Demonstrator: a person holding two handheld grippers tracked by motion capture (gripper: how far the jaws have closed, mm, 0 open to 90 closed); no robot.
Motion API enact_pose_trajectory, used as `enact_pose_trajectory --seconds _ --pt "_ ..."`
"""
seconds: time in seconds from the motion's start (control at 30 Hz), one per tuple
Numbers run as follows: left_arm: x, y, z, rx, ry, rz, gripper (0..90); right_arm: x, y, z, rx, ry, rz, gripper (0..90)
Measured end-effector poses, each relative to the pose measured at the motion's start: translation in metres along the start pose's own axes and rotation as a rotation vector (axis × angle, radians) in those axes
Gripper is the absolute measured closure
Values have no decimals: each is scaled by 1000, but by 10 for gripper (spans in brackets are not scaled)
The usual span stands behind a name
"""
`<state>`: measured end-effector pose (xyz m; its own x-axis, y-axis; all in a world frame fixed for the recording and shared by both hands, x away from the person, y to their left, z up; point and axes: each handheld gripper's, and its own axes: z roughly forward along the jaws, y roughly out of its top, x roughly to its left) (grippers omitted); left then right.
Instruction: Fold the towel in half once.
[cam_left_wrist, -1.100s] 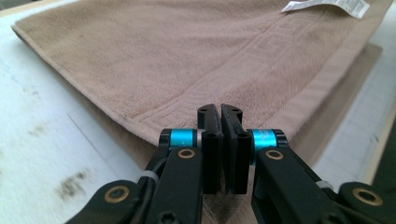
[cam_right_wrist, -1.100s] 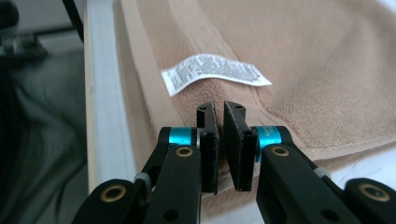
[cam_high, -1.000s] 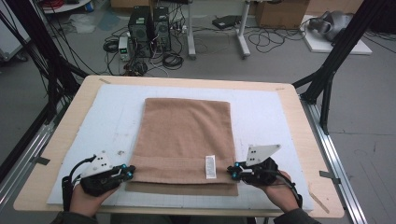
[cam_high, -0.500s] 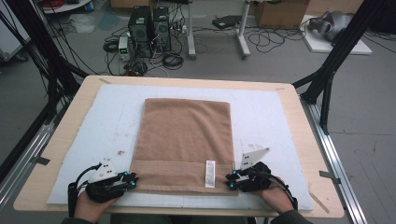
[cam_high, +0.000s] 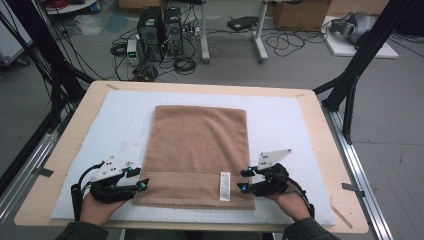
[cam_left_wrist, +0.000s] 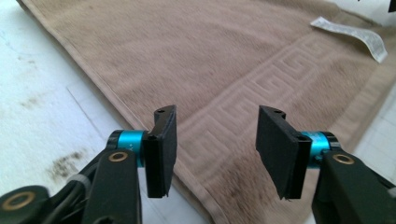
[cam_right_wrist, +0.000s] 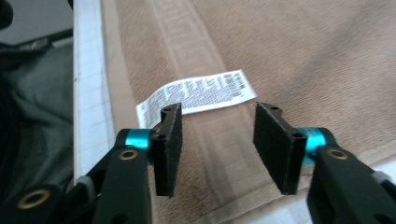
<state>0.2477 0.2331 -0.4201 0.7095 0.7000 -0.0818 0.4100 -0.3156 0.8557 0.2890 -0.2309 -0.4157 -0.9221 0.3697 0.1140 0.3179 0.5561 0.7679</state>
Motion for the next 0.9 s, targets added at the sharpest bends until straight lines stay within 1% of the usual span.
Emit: enact_pose_trajectory --seconds 0.07,0.13,0.2,0.33,0.37,0.43,0.5,0.57,0.67,0.8,0.83,0.9 --pt "2 3 3 -12 4 -3 465 -4 1 -1 0 -26 14 463" --pt "4 7 5 -18 5 -6 443 -10 4 0 -8 -45 32 407" --pt "4 11 7 -19 10 1 421 -17 7 0 -24 -56 66 366" --pt "8 21 8 -40 16 -2 374 -25 15 -2 -51 -93 82 280" --pt "9 22 8 -40 14 -5 352 -28 19 -4 -65 -111 93 268" --pt "11 27 8 -40 21 -7 329 -31 22 -7 -79 -114 97 265" --pt "12 31 8 -46 18 -6 316 -32 26 -8 -85 -131 94 243" --pt "13 33 8 -52 18 -6 309 -32 28 -7 -84 -136 81 242" --pt "13 34 8 -55 20 -3 306 -31 30 -7 -84 -137 74 242" --pt "14 34 8 -51 21 -4 306 -31 30 -5 -68 -128 65 255" --pt "15 34 8 -45 21 -2 306 -32 29 -5 -65 -132 62 255" --pt "17 34 9 -40 25 -6 306 -33 29 -5 -60 -129 67 255"
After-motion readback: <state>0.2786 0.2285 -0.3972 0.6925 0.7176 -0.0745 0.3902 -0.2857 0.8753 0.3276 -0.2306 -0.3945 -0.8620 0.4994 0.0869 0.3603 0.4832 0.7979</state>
